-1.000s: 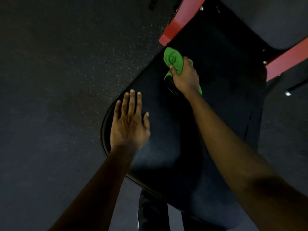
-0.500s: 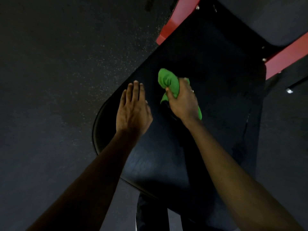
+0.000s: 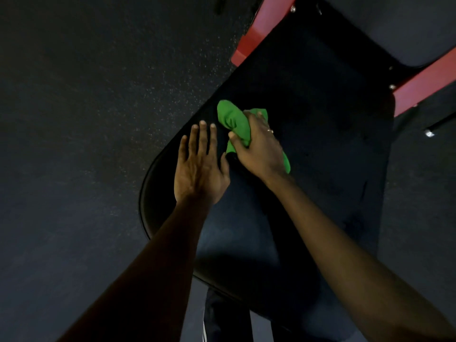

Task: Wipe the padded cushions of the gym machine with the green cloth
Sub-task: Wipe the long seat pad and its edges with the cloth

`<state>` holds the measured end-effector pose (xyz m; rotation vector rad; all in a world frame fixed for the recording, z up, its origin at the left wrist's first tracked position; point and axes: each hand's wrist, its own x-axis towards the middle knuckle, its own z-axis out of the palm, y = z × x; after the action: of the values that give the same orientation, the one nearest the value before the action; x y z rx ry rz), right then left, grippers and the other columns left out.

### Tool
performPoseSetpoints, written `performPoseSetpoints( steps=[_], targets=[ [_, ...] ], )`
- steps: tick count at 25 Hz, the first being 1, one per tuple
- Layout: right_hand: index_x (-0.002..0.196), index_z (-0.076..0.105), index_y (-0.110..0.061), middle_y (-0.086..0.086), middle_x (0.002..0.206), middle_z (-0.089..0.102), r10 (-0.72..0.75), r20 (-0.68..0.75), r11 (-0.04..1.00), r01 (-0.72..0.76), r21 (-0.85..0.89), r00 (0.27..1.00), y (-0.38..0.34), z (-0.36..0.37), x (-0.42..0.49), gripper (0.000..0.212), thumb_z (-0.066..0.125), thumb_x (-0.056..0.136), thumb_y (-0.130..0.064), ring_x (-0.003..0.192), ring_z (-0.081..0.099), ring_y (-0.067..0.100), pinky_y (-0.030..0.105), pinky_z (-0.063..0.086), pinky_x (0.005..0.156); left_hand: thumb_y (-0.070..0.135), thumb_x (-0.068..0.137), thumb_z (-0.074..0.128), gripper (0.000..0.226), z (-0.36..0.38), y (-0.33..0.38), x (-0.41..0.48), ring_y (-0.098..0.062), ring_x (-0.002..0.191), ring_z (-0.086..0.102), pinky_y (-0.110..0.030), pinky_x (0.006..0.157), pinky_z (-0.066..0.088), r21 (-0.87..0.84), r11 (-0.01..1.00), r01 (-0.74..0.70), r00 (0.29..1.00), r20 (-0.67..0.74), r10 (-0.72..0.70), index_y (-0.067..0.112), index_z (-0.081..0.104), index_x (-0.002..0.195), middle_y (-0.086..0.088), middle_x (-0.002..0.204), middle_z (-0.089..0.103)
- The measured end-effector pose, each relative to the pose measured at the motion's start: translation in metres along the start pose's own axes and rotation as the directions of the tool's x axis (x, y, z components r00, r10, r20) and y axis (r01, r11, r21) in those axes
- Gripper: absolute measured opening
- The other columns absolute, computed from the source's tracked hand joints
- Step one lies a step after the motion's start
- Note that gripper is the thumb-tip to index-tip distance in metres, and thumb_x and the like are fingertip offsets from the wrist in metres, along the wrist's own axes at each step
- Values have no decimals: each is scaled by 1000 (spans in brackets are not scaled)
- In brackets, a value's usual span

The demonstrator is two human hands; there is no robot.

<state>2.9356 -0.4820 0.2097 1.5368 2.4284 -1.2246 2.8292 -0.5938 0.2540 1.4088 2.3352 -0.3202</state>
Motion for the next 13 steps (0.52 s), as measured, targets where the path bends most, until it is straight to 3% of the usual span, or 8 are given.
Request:
performPoseSetpoints(
  steps=[3, 9, 13],
  targets=[
    [149, 42, -17, 3, 153, 47, -27, -8, 999, 27, -22, 1000, 1, 1, 26, 58, 52, 100, -45, 146, 38, 24, 43, 38, 113, 45, 105, 20, 67, -2, 0, 1, -26, 156, 4, -44, 126, 7, -12, 1000, 3, 1000, 21, -3, 11, 4, 161, -12, 168, 5],
    [129, 54, -17, 4, 132, 58, 17, -50, 1000, -18, -23, 999, -4, -2, 119, 45, 54, 95, -48, 124, 56, 25, 42, 48, 99, 46, 105, 20, 67, 1, -1, 1, -23, 156, 2, -42, 125, 2, -51, 999, 19, 1000, 21, -18, 13, 4, 161, -10, 169, 5],
    [144, 46, -18, 2, 146, 51, -43, 39, 999, 43, 5, 998, 8, -9, 56, 61, 53, 95, -54, 138, 47, 25, 42, 44, 109, 46, 106, 18, 66, 1, -1, 2, -24, 156, 2, -43, 125, 2, -69, 998, 9, 1000, 20, -8, 13, 4, 161, -10, 169, 5]
  ],
)
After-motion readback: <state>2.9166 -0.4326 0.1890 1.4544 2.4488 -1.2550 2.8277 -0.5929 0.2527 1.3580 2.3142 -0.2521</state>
